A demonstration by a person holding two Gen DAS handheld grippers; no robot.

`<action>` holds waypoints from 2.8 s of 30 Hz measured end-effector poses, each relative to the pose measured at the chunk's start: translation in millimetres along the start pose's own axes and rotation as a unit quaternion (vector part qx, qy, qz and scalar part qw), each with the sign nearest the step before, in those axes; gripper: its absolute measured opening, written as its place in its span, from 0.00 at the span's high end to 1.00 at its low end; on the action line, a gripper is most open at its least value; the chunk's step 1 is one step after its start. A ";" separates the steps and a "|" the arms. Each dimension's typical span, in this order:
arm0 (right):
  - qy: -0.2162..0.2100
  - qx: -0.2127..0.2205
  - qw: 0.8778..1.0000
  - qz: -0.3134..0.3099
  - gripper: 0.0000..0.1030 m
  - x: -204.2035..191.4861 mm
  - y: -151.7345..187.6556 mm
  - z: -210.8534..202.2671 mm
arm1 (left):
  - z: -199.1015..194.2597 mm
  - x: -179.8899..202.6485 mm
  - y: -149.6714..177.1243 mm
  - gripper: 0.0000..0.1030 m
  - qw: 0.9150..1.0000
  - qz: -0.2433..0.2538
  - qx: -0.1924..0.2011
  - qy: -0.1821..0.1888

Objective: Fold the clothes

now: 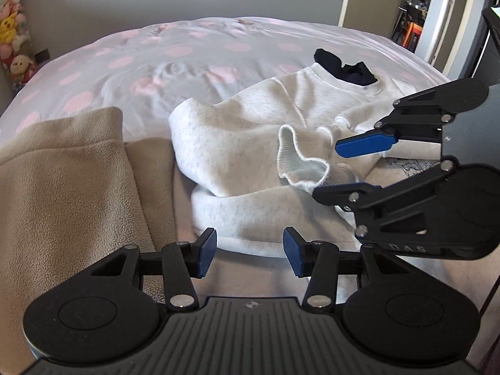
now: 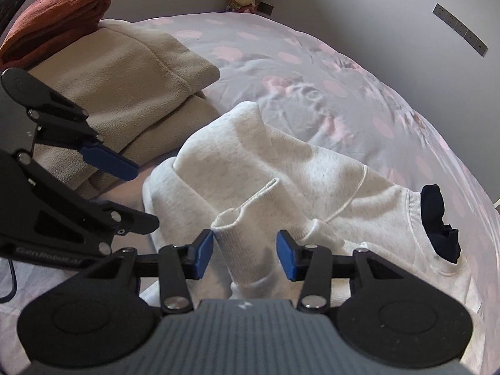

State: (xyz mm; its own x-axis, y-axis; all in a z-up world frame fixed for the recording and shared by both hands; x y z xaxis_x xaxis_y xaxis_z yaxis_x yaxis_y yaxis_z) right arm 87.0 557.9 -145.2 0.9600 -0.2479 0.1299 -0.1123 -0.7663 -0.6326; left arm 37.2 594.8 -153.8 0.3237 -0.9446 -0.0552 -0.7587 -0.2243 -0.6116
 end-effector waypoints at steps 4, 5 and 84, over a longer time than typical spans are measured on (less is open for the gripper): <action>-0.006 -0.004 1.000 0.000 0.85 3.5 -4.9 0.6 | 3.0 -8.0 3.1 0.56 1.000 -0.018 -0.005 -0.011; -0.004 0.000 1.000 0.003 0.88 6.8 -6.2 -3.5 | 3.4 -10.0 3.7 0.56 1.000 -0.023 -0.007 -0.016; -0.044 0.235 0.952 0.191 0.92 176.6 -168.1 -214.2 | 70.7 23.2 -42.3 0.79 0.986 -0.146 0.081 -0.007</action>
State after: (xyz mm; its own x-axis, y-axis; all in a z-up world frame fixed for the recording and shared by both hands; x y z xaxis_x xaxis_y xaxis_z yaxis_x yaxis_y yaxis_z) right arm 220.6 515.9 147.5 0.8922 -0.3892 -0.2292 -0.3498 -0.2744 -0.8957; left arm 116.8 599.4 -185.1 0.5238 -0.8416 0.1319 -0.5318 -0.4440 -0.7212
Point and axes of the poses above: each gripper's, at about its wrist camera, not at the fingertips, and z roughly the way its jaws point, x to its right, y to its underside, the point moved 7 cm from there along z, roughly the way its jaws point, and after that the axes turned 11 degrees about z, right-handed, at the moved point
